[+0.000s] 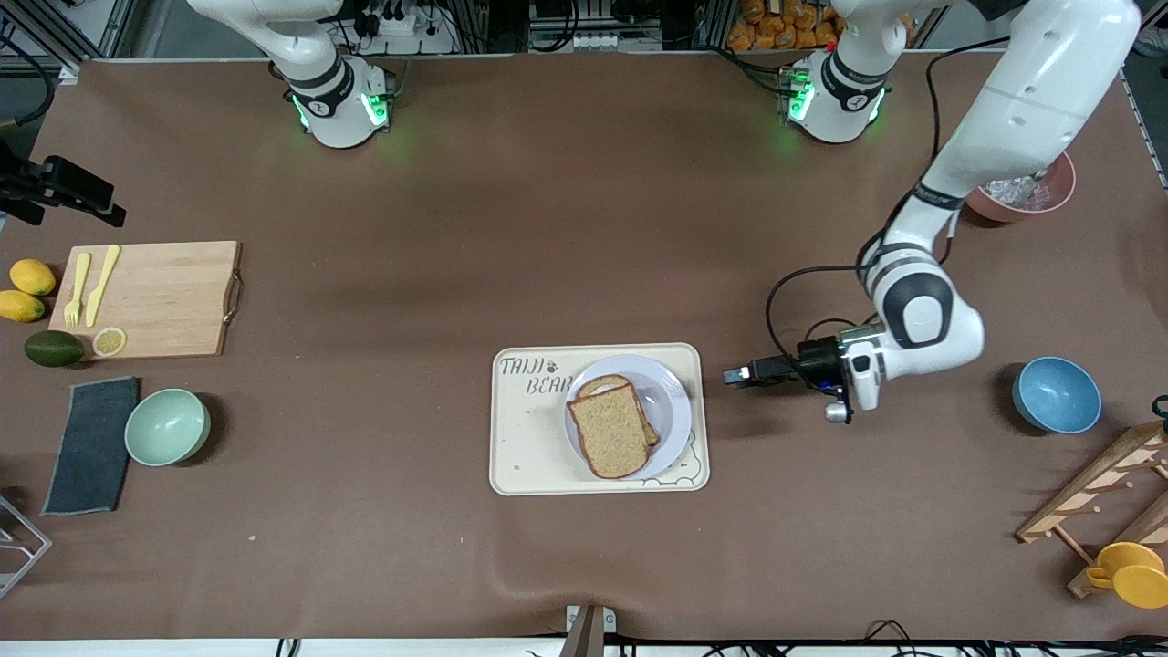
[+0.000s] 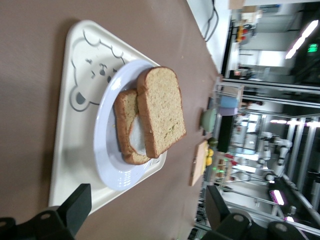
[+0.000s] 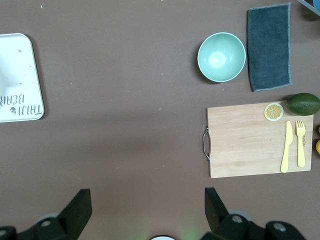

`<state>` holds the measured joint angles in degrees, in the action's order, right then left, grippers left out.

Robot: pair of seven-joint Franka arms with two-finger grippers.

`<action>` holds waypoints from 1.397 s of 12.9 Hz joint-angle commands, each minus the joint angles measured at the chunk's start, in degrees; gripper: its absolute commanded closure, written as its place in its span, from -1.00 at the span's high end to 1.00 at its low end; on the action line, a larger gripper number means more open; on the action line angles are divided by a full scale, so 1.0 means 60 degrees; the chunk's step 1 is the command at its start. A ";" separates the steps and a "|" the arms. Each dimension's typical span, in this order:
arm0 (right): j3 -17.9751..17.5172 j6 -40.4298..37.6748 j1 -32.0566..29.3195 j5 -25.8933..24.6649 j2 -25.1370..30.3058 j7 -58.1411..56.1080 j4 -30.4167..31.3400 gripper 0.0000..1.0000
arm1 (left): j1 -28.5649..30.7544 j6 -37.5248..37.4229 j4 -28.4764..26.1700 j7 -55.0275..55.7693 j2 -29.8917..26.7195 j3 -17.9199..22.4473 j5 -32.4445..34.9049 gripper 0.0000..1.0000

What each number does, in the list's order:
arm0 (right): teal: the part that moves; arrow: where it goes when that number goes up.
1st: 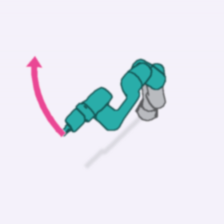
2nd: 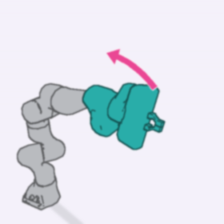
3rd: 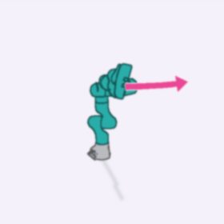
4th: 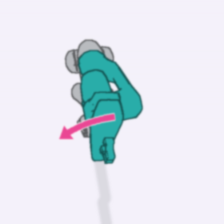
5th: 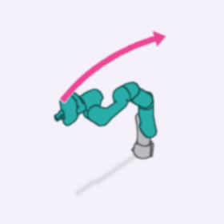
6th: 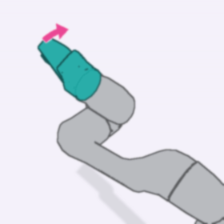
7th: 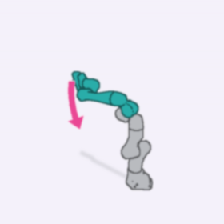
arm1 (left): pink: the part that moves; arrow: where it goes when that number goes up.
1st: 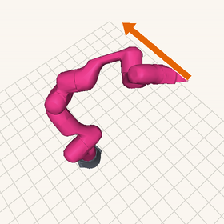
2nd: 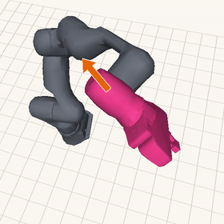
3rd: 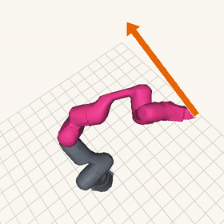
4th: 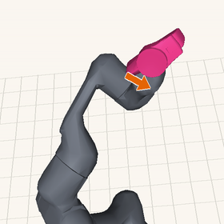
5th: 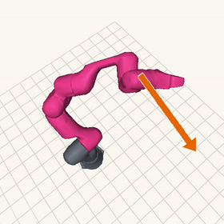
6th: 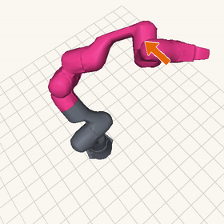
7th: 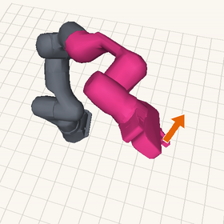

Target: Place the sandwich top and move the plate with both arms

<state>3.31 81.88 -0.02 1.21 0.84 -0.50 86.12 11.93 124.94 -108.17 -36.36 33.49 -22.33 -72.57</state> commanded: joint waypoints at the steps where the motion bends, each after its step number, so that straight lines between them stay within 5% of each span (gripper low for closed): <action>1: 0.0019 0.0020 0.0106 -0.0113 -0.0022 0.0170 -0.0042 1.00 | 0.0238 0.0021 -0.0209 0.1352 -0.1023 0.0002 0.1862 1.00; 4: 0.0019 0.0020 0.0106 -0.0113 -0.0037 0.0170 -0.0028 1.00 | 0.0282 -0.0415 0.0331 0.3036 -0.1683 0.0002 0.3855 1.00; 8: 0.0019 0.0020 0.0106 -0.0113 -0.0081 0.0170 -0.0042 1.00 | 0.0267 -0.2507 0.2628 0.5541 -0.1714 0.0002 0.7399 1.00; 10: 0.0019 0.0020 0.0106 -0.0113 -0.0096 0.0170 -0.0042 1.00 | 0.0297 -0.3752 0.3596 0.5927 -0.1743 0.0031 0.8006 1.00; 14: 0.0019 0.0034 0.0209 -0.0128 -0.0154 0.0171 -0.0042 1.00 | 0.0326 -0.4109 0.3936 0.6265 -0.2592 -0.0071 1.0315 1.00; 18: 0.0033 0.0093 0.0151 -0.0142 -0.0169 0.0170 -0.0042 1.00 | 0.0267 -0.5089 0.4084 0.6103 -0.3235 0.0045 1.1479 1.00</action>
<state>3.29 82.31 0.56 1.17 -0.06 -0.49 86.17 13.48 97.20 -83.82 0.24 16.61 -22.50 -6.02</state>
